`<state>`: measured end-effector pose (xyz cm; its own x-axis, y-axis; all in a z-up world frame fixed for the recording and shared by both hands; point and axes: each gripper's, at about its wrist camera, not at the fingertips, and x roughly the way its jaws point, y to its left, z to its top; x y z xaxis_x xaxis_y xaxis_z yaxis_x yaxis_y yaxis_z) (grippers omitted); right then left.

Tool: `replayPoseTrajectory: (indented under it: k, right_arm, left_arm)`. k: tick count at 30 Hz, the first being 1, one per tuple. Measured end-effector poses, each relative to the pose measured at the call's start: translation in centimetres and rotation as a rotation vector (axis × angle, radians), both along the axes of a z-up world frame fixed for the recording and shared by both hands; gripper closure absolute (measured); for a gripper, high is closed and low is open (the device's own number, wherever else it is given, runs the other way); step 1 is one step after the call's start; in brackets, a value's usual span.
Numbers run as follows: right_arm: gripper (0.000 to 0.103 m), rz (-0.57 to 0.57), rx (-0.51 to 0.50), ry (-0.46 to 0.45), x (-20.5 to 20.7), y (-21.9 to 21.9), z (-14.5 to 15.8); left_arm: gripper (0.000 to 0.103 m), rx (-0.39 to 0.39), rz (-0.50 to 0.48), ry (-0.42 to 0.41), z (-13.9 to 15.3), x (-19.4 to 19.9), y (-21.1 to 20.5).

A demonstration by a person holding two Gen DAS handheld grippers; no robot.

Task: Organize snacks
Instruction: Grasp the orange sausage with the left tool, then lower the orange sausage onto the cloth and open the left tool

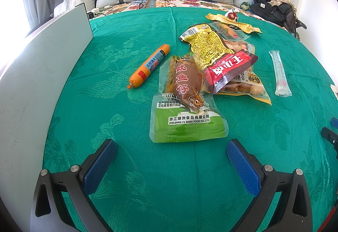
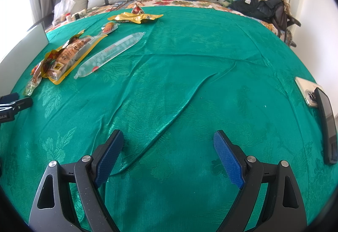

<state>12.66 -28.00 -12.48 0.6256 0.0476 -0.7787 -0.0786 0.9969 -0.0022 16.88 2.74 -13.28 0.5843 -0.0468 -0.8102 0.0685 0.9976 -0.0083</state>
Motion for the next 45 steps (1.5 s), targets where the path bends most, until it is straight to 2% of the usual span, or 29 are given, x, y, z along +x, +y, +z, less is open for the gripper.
replayPoseTrajectory:
  k: [7, 8, 11, 12, 14, 17, 19, 23, 28, 31, 33, 35, 36, 38, 41, 45]
  right_arm:
    - [0.014, 0.000, 0.001, 0.000, 0.0, 0.0, 0.0]
    - [0.014, 0.000, 0.001, 0.000, 0.0, 0.0, 0.0]
    - [0.014, 0.000, 0.001, 0.000, 0.0, 0.0, 0.0]
    - [0.014, 0.000, 0.001, 0.000, 0.0, 0.0, 0.0]
    - [0.014, 0.001, 0.001, 0.000, 0.0, 0.0, 0.0]
    - [0.013, 0.001, 0.002, 0.000, 0.0, 0.0, 0.0]
    - [0.013, 0.001, 0.002, 0.000, 0.0, 0.0, 0.0]
    - [0.013, 0.000, 0.002, 0.000, 0.0, 0.0, 0.0]
    - [0.013, 0.000, 0.002, 0.000, 0.0, 0.0, 0.0]
    - [0.013, 0.000, 0.003, 0.000, 0.0, 0.0, 0.0]
    - [0.013, 0.000, 0.003, 0.000, 0.0, 0.0, 0.0]
    - [0.013, 0.000, 0.003, 0.000, -0.1, 0.0, 0.0]
    - [0.013, 0.000, 0.003, 0.000, -0.1, 0.0, 0.0]
    - [0.013, 0.000, 0.003, 0.000, -0.1, 0.0, 0.0]
    - [0.013, 0.000, 0.003, 0.000, -0.1, 0.0, 0.0]
    - [0.013, 0.000, 0.003, 0.000, -0.1, 0.0, 0.1]
  left_arm:
    - [0.000, 0.003, 0.024, 0.009, 0.0, 0.1, -0.2]
    - [0.000, 0.005, 0.020, 0.037, 0.1, 0.1, -0.2]
    - [0.001, -0.006, -0.032, 0.190, 0.7, 0.3, 0.1]
    - [0.001, -0.033, -0.045, 0.197, 1.3, 0.1, 0.6]
    - [0.001, -0.070, -0.045, 0.138, 3.3, 0.0, 1.8]
    - [0.002, -0.071, -0.012, 0.059, 6.6, 2.2, 3.4]
    - [0.007, -0.041, 0.009, 0.052, 7.5, 4.6, 3.9]
    - [0.038, -0.016, 0.013, 0.168, 5.7, 9.7, 3.9]
    - [0.041, 0.007, -0.015, 0.226, 2.7, 12.5, 3.1]
    - [0.043, -0.051, 0.028, 0.221, 1.6, 13.0, 4.0]
    - [0.048, -0.060, 0.036, 0.190, 1.5, 13.2, 4.5]
    - [0.053, -0.027, 0.016, 0.182, 1.4, 13.2, 4.2]
    - [0.063, 0.005, 0.003, 0.181, 1.5, 13.1, 4.0]
    - [0.087, 0.011, -0.030, 0.174, 1.6, 12.6, 3.8]
    - [0.088, -0.002, -0.024, 0.168, 1.7, 10.8, 4.3]
    - [0.088, -0.050, 0.012, 0.170, 1.7, 5.6, 5.4]
